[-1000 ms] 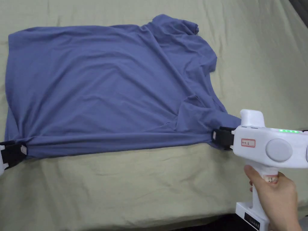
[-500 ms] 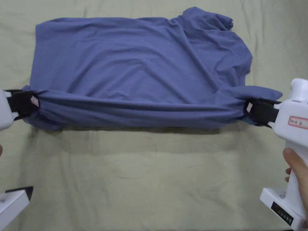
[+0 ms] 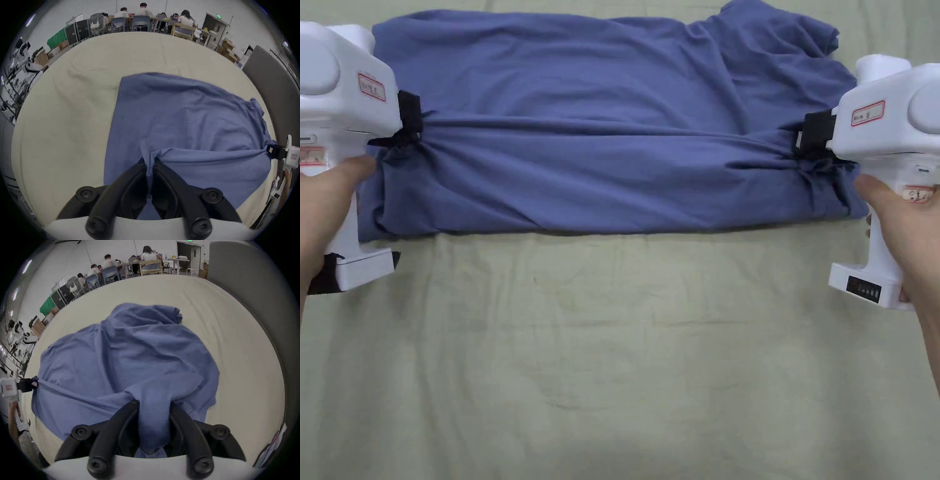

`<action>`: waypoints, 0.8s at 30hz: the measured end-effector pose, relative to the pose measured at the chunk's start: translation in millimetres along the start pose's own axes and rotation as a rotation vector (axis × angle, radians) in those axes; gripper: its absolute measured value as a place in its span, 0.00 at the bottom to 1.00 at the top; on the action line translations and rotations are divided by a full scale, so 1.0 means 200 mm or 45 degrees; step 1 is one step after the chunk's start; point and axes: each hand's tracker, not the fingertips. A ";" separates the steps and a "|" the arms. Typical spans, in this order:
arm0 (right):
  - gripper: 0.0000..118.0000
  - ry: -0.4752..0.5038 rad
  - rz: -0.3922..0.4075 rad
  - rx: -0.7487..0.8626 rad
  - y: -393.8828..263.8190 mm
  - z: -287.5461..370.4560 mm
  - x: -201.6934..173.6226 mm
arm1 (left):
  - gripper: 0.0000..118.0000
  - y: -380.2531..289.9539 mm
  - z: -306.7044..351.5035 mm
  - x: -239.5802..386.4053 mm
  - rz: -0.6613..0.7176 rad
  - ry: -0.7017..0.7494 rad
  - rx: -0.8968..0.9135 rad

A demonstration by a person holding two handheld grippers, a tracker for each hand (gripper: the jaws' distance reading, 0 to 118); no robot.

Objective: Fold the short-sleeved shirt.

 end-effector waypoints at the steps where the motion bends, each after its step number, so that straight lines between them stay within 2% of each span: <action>1: 0.17 0.002 0.001 0.005 -0.02 0.00 0.00 | 0.01 -0.02 -0.01 0.00 0.002 -0.003 0.004; 2: 0.34 0.007 -0.003 0.015 -0.02 0.00 0.01 | 0.14 -0.03 -0.01 0.00 0.006 -0.006 0.009; 3: 0.34 0.012 -0.009 0.046 -0.04 0.01 0.01 | 0.14 -0.06 0.00 0.00 0.002 -0.009 0.034; 4: 0.45 0.003 -0.011 0.056 -0.05 0.02 0.02 | 0.20 -0.07 0.01 0.00 0.000 -0.004 0.039; 5: 0.68 -0.010 -0.006 0.055 -0.06 0.02 0.02 | 0.35 -0.08 0.02 -0.01 0.001 -0.004 0.037; 6: 0.96 0.008 0.001 0.038 -0.07 0.02 0.03 | 0.61 -0.10 0.04 -0.02 -0.001 -0.005 0.041; 7: 1.00 0.056 -0.001 0.048 -0.10 0.07 0.03 | 0.76 -0.12 0.07 -0.02 -0.005 -0.010 0.048; 10: 1.00 0.097 -0.018 0.125 -0.16 0.23 0.04 | 0.76 -0.22 0.24 -0.04 -0.023 0.022 0.195; 13: 1.00 0.115 0.018 0.212 -0.28 0.46 0.02 | 0.76 -0.37 0.50 -0.06 -0.046 0.001 0.348; 15: 1.00 0.097 0.073 0.273 -0.41 0.61 -0.01 | 0.76 -0.50 0.68 -0.06 -0.097 -0.085 0.416; 16: 0.97 0.062 0.116 0.328 -0.48 0.69 -0.03 | 0.74 -0.59 0.77 -0.06 -0.149 -0.143 0.436; 17: 0.81 0.012 0.165 0.370 -0.56 0.78 -0.05 | 0.60 -0.67 0.85 -0.05 -0.175 -0.146 0.446; 18: 0.55 -0.007 0.199 0.393 -0.64 0.85 -0.07 | 0.30 -0.76 0.93 -0.03 -0.169 -0.106 0.445; 19: 0.18 -0.015 0.212 0.392 -0.70 0.89 -0.09 | 0.00 -0.83 0.99 0.00 -0.168 -0.082 0.446; 20: 0.03 -0.007 0.192 0.383 -0.77 0.92 -0.10 | 0.00 -0.90 1.02 0.02 -0.170 -0.040 0.450; 21: 0.03 -0.014 0.151 0.397 -0.84 0.94 -0.10 | 0.00 -0.97 1.05 0.03 -0.125 0.017 0.455; 23: 0.03 0.119 0.119 0.326 -0.90 0.96 -0.08 | 0.00 -1.03 1.08 0.05 -0.124 -0.062 0.370; 24: 0.03 0.117 0.089 0.315 -0.93 0.96 -0.08 | 0.00 -1.05 1.08 0.06 -0.133 -0.042 0.381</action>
